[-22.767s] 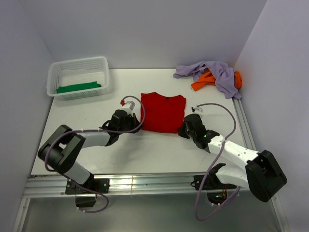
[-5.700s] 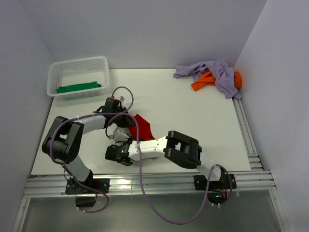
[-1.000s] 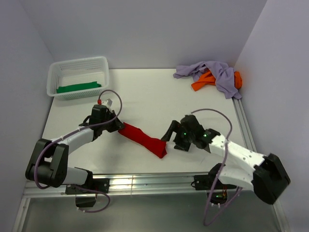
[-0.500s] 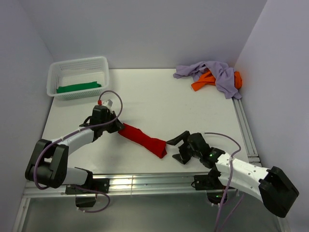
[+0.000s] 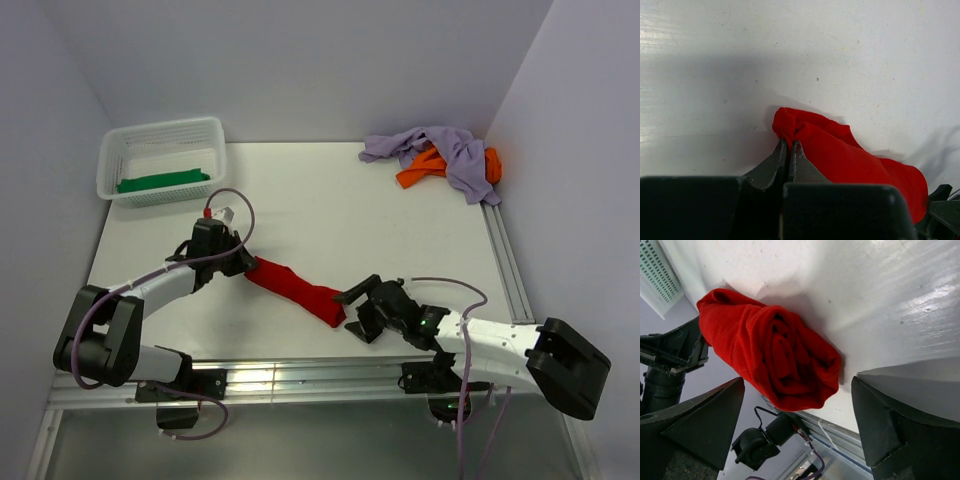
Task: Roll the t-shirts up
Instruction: Place the rolled tshirt into the container
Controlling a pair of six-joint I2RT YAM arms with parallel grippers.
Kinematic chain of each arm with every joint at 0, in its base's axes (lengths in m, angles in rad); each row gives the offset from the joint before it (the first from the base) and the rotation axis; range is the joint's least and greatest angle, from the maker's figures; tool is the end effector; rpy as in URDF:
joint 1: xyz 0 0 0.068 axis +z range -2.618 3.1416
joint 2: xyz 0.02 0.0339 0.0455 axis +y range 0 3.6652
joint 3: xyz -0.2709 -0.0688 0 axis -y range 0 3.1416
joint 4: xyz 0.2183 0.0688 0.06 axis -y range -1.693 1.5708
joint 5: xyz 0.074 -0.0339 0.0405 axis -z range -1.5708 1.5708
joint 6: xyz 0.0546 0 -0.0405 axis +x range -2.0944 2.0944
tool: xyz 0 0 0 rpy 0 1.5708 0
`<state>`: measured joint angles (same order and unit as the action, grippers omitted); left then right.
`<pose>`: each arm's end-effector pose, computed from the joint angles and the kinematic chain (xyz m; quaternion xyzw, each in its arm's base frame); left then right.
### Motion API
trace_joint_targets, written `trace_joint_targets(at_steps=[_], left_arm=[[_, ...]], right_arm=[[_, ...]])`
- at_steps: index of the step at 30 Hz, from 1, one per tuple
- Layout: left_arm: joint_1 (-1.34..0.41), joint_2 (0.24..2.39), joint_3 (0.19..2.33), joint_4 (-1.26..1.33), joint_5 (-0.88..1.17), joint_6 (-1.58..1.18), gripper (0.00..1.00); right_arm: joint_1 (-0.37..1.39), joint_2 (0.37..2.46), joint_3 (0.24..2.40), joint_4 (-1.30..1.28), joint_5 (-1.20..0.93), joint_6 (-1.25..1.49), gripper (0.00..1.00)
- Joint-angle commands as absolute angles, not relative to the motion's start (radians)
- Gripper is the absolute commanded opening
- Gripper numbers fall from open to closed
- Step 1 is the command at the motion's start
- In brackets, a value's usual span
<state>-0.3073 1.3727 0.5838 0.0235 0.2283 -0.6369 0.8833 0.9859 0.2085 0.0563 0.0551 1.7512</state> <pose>0.2391 -0.0888 0.1784 -0.1059 0.9090 -0.2704 0.2991 0.1068 0.1253 0.1442 0.3932 0.8216 0.3926 0.1276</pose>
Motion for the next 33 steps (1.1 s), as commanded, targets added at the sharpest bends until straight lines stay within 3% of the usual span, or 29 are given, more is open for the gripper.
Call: trace_joint_targets(at_steps=[1,10,13,17,18,22,25,33], left_arm=[[-0.313,1.379,0.617,0.034,0.225,-0.637,0.0],[-0.311,1.407,0.638,0.014,0.238,-0.63,0.0],[-0.313,1.411,0.646,0.014,0.239,-0.629,0.0],[-0.313,1.41,0.644,0.014,0.242,-0.629,0.0],[-0.313,1.411,0.644,0.015,0.242,-0.63,0.0],[-0.313,1.411,0.63,0.028,0.25,-0.64,0.0],[-0.313,1.405,0.634,0.02,0.253,-0.655,0.0],[-0.313,1.348,0.822,-0.159,0.192,-0.657,0.0]], right_arm=[[0.914,1.009,0.212,0.073,0.15,1.839,0.93],[0.92,1.14,0.173,0.224,0.16,1.876,0.75],[0.92,1.175,0.173,0.256,0.158,1.876,0.64],[0.916,1.218,0.192,0.285,0.164,1.859,0.35],[0.911,1.227,0.199,0.291,0.16,1.827,0.2],[0.884,1.275,0.247,0.299,0.129,1.747,0.0],[0.856,1.264,0.305,0.267,0.109,1.651,0.0],[0.79,1.311,0.734,-0.06,0.048,1.234,0.0]])
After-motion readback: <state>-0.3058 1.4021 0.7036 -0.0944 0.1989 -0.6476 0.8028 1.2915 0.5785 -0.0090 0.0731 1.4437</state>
